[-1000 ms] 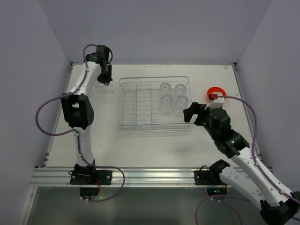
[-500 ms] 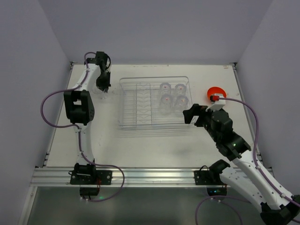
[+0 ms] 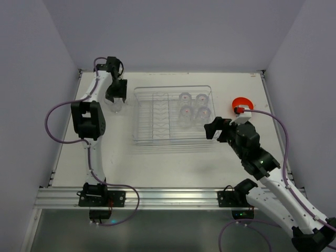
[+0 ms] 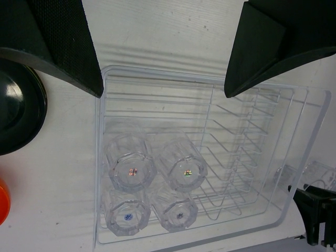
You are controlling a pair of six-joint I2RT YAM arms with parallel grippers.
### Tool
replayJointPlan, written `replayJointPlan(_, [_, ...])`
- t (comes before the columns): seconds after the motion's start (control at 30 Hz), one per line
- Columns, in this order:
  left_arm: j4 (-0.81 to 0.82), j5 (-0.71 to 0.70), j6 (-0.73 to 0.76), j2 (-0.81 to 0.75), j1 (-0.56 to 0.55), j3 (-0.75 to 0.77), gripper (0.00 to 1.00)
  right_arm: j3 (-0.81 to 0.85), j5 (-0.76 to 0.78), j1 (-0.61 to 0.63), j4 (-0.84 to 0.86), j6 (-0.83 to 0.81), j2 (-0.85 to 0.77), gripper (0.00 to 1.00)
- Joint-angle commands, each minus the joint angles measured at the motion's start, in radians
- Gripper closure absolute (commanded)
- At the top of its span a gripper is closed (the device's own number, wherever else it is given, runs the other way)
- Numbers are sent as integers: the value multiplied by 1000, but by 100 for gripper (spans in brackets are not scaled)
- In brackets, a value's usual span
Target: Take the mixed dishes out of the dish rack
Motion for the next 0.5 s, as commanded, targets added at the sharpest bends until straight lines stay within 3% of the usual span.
replayJointPlan(0.0, [-11, 47, 6, -105, 7, 48, 39, 1, 3, -4, 49, -14, 12, 1])
replayJointPlan(0.17, [70, 98, -28, -293, 7, 2, 16, 1, -37, -4, 58, -20, 39, 1])
replayJointPlan(0.2, [89, 93, -32, -329, 7, -21, 0, 4, -51, -2, 60, -23, 48, 1])
replayJointPlan(0.37, [263, 26, -130, -610, 7, -241, 0, 33, -97, -4, 50, 2, 110, 1])
replayJointPlan(0.47, [434, 32, -241, -835, 7, -508, 0, 44, -147, -4, 69, 12, 145, 1])
